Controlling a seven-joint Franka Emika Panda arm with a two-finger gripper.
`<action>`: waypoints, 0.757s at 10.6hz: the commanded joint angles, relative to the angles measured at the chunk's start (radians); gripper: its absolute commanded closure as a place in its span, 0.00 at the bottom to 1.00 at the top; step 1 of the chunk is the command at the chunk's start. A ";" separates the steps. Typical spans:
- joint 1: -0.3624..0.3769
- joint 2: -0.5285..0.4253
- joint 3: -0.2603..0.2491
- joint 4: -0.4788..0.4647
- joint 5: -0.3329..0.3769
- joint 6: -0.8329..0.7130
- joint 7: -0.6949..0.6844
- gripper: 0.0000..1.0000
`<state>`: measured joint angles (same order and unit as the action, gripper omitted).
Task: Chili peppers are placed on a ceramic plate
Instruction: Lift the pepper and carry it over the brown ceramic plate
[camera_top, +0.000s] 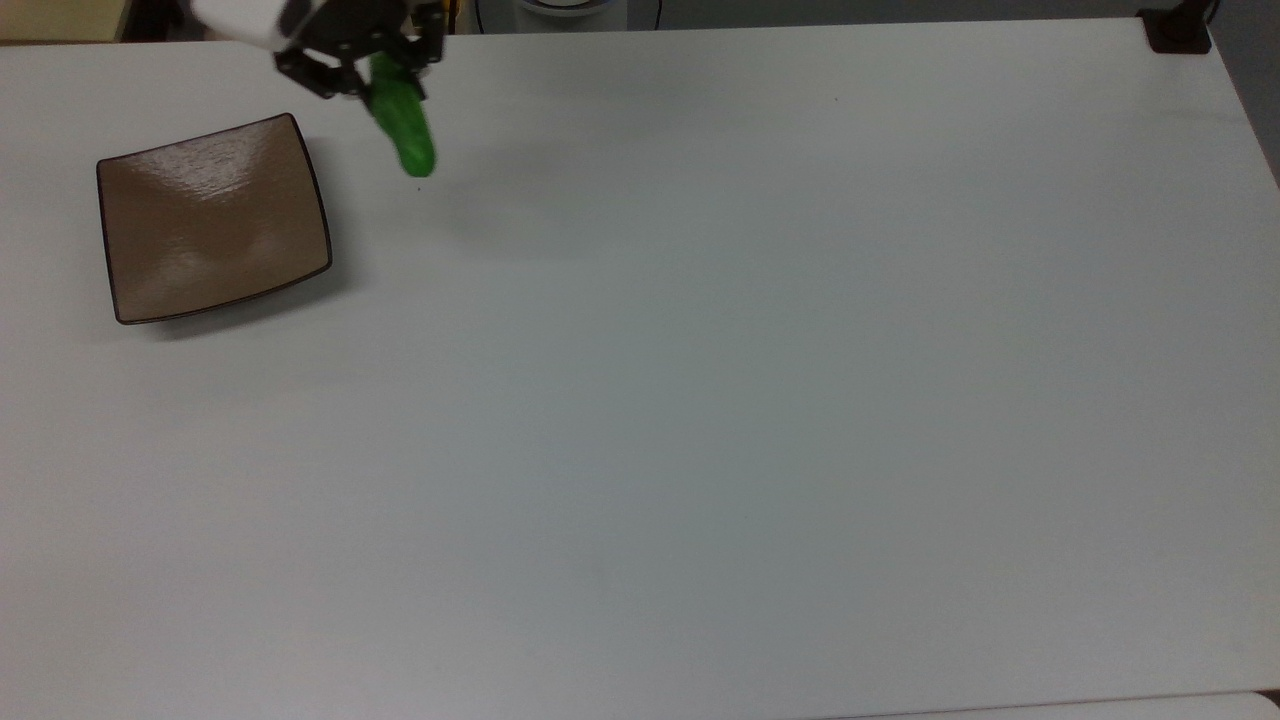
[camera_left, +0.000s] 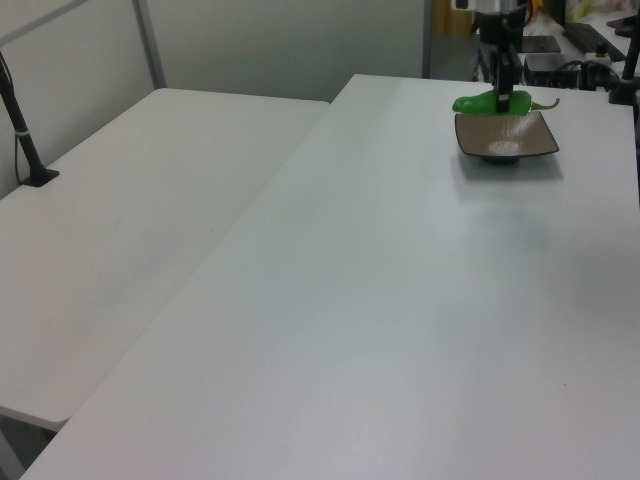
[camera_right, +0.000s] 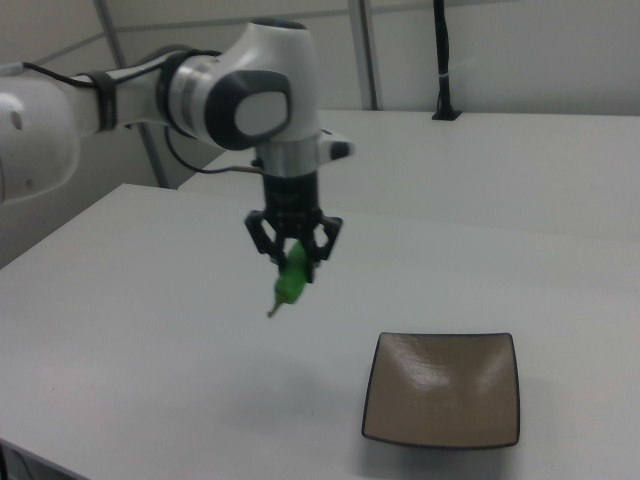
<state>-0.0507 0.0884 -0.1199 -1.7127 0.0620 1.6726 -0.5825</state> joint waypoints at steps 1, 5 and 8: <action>-0.092 0.083 -0.013 0.016 0.009 0.138 -0.103 1.00; -0.185 0.185 -0.015 0.011 0.019 0.318 -0.264 1.00; -0.221 0.226 -0.015 0.008 0.027 0.375 -0.338 1.00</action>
<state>-0.2553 0.2893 -0.1336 -1.7127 0.0701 2.0045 -0.8701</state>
